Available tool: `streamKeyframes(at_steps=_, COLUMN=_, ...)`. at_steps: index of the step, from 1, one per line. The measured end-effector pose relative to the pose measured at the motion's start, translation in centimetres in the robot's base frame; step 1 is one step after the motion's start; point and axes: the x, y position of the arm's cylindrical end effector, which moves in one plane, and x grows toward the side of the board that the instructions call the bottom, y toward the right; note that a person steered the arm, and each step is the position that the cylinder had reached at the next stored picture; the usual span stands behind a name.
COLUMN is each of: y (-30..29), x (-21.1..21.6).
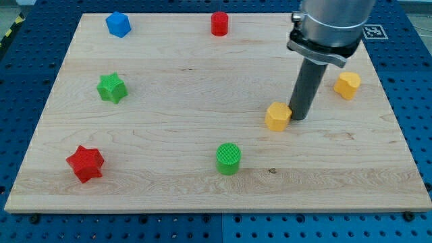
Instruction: Place yellow heart right diagonally towards yellow hexagon
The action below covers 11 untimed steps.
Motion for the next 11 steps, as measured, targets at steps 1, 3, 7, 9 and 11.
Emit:
streamKeyframes(at_steps=1, y=1.2, x=0.0)
streamKeyframes(at_steps=3, y=11.1, x=0.0)
streamKeyframes(at_steps=7, y=11.7, x=-7.8)
streamKeyframes(at_steps=9, y=7.6, x=-8.5)
streamKeyframes(at_steps=11, y=11.4, x=-6.8)
